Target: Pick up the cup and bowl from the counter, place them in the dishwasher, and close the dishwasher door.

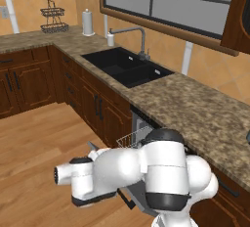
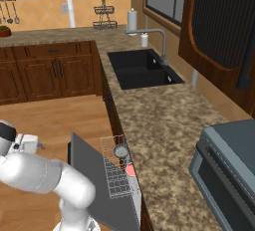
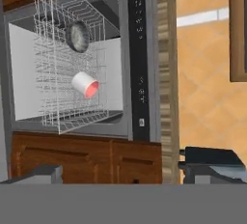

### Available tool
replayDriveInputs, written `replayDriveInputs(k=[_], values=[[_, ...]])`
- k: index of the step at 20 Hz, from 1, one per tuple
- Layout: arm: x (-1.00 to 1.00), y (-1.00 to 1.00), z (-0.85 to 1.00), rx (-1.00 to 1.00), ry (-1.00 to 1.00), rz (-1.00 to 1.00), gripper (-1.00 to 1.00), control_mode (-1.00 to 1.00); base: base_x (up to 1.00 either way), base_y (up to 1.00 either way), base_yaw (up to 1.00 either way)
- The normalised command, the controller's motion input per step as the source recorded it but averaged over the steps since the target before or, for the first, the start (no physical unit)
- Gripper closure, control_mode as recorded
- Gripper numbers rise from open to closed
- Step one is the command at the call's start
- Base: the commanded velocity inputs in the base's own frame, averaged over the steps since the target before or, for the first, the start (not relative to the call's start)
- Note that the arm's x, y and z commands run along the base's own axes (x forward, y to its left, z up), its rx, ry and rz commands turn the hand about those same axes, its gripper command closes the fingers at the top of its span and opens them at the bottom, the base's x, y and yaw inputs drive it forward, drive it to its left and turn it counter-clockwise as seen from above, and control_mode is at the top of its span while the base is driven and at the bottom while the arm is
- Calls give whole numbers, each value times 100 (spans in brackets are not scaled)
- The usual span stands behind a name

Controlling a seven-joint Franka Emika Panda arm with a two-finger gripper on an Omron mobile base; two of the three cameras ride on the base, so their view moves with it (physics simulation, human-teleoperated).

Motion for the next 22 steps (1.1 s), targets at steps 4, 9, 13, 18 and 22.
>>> replayDriveInputs(k=[4, 9, 13, 18, 22], values=[[-6, 26, -68, -19, 0, -16, -100, -100, 0, 0, 0], [-6, 25, -66, -18, 0, -15, -100, -100, 0, 0, 0], [0, 2, -75, -9, 0, -5, -100, -100, 0, 0, 0], [20, 0, -82, 0, 0, 6, -100, -100, 0, 0, 0], [47, 0, -75, 1, 0, 15, -100, -100, 0, 0, 0]])
